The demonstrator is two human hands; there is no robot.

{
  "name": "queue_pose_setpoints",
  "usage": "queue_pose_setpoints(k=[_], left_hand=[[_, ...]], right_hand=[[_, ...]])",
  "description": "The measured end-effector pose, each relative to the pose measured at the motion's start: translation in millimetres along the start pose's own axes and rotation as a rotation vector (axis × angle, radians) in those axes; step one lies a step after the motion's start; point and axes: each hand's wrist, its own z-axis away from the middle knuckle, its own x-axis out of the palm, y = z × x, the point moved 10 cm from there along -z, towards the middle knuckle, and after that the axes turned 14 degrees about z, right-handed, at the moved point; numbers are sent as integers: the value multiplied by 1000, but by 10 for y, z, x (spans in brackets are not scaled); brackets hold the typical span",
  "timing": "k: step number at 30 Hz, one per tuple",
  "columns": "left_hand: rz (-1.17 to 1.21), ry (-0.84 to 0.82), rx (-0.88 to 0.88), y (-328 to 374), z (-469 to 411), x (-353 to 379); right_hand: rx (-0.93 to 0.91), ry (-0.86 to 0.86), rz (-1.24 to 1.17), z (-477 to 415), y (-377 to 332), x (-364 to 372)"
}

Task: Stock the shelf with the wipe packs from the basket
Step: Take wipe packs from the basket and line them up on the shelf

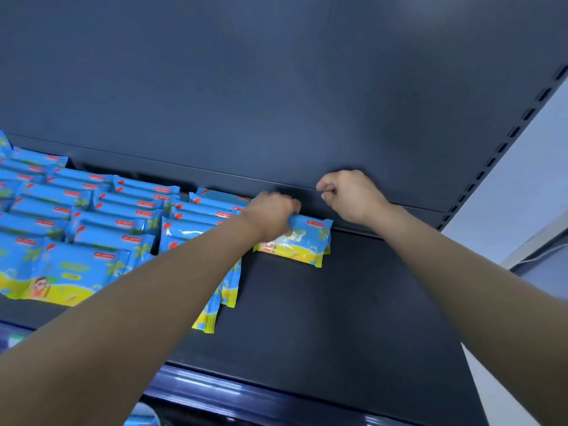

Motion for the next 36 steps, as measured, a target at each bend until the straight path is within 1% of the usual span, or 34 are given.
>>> queue_pose_setpoints(k=[2,4,10,14,18,26,32,34,36], left_hand=[[-27,-17,-19,-39,-93,70],[-46,8,-16,-50,-144,116],[20,158,23,-16,-19,-19],[55,323,68,-50,375,-386],[102,451,116,-145,998,-796],[55,654,128,-396,2379,-1436],[-33,707,136,-614,3322,-1711],[-33,724,116,-747,3620,-1774],[-16,716,95,-906,3868,-1766]], right_hand=[[-9,26,14,69,2,-46],[-14,44,34,130,5,-71],[-49,60,152,203,-141,-84],[-95,126,232,224,-463,-196],[-161,213,242,333,-946,-421],[-298,368,219,803,-2070,-851],[-343,482,164,1244,-2989,-1084],[-363,497,147,1386,-3331,-1080],[-382,477,124,1520,-3663,-972]])
